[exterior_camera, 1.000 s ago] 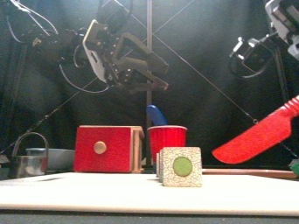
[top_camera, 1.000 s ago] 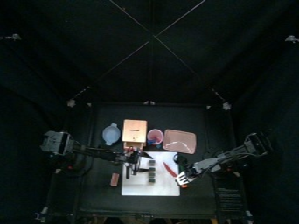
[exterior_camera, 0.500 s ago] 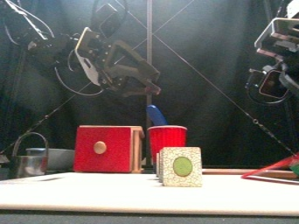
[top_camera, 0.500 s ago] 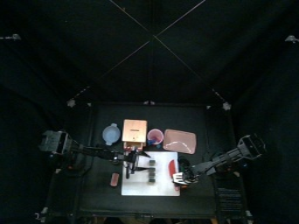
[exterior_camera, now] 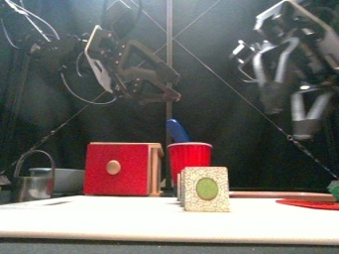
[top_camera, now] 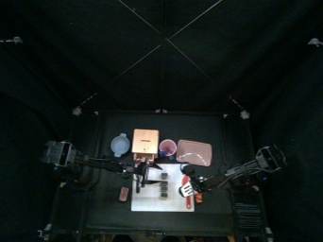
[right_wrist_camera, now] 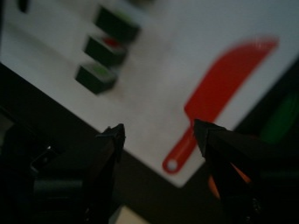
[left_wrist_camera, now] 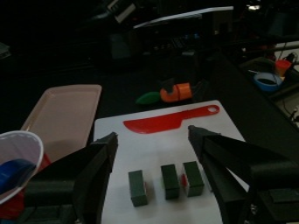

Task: Place sushi on board then cut the sushi with the knife then place the pieces on the plate
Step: Place the 4 sushi pieces on the plate

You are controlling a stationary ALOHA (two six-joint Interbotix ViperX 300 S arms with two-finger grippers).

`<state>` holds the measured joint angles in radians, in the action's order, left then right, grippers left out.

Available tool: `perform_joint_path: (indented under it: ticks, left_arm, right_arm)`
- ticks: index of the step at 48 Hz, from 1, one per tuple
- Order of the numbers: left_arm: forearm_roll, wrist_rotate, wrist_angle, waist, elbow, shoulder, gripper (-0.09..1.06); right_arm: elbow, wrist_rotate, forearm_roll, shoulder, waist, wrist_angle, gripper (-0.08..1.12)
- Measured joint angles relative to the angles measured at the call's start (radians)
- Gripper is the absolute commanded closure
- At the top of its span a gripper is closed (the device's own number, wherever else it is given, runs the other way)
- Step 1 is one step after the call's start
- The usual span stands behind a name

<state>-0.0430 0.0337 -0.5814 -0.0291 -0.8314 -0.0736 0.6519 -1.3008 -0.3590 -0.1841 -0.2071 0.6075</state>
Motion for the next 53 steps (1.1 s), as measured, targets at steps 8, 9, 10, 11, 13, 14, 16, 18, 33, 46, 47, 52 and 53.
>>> perform_joint_path:
  ticks: [8, 9, 10, 11, 13, 14, 16, 18, 33, 46, 47, 52, 53]
  left_arm:
    - [0.058, -0.002, -0.005, 0.025, -0.037, -0.044, 0.0]
    - [0.063, -0.003, -0.008, 0.029, -0.041, -0.049, 0.0]
    - [0.072, -0.003, -0.012, 0.034, -0.048, -0.054, 0.0]
    - [0.078, -0.003, -0.017, 0.038, -0.054, -0.057, 0.0]
    - [0.095, -0.003, -0.028, 0.046, -0.066, -0.066, 0.0]
    - [0.103, -0.005, -0.034, 0.049, -0.069, -0.071, 0.0]
    - [0.121, -0.003, -0.049, 0.054, -0.078, -0.083, 0.0]
    - [0.138, -0.002, -0.064, 0.057, -0.086, -0.097, 0.0]
    - [0.227, -0.002, -0.143, 0.092, -0.187, -0.193, 0.0]
    - [0.252, -0.002, -0.146, 0.106, -0.255, -0.282, 0.0]
    - [0.253, -0.003, -0.146, 0.106, -0.258, -0.287, 0.0]
    - [0.259, -0.003, -0.146, 0.106, -0.276, -0.307, 0.0]
    - [0.261, -0.002, -0.146, 0.106, -0.279, -0.308, 0.0]
  right_arm:
    - [-0.011, 0.399, 0.025, 0.005, 0.087, -0.009, 0.11]
    - [-0.012, 0.446, 0.032, 0.008, 0.097, -0.011, 0.11]
    - [-0.014, 0.489, 0.041, 0.009, 0.104, -0.012, 0.11]
    - [-0.017, 0.535, 0.054, 0.014, 0.115, -0.014, 0.11]
    - [-0.025, 0.623, 0.081, 0.025, 0.133, -0.018, 0.11]
    - [-0.029, 0.672, 0.095, 0.029, 0.143, -0.023, 0.11]
    - [-0.037, 0.744, 0.118, 0.041, 0.158, -0.029, 0.11]
    - [-0.046, 0.821, 0.146, 0.057, 0.172, -0.041, 0.11]
    - [-0.138, 1.157, 0.305, 0.218, 0.21, -0.106, 0.11]
    - [-0.212, 1.2, 0.325, 0.316, 0.239, -0.106, 0.11]
    - [-0.215, 1.2, 0.325, 0.321, 0.242, -0.106, 0.11]
    - [-0.225, 1.198, 0.328, 0.344, 0.247, -0.107, 0.11]
    - [-0.225, 1.2, 0.328, 0.347, 0.247, -0.107, 0.11]
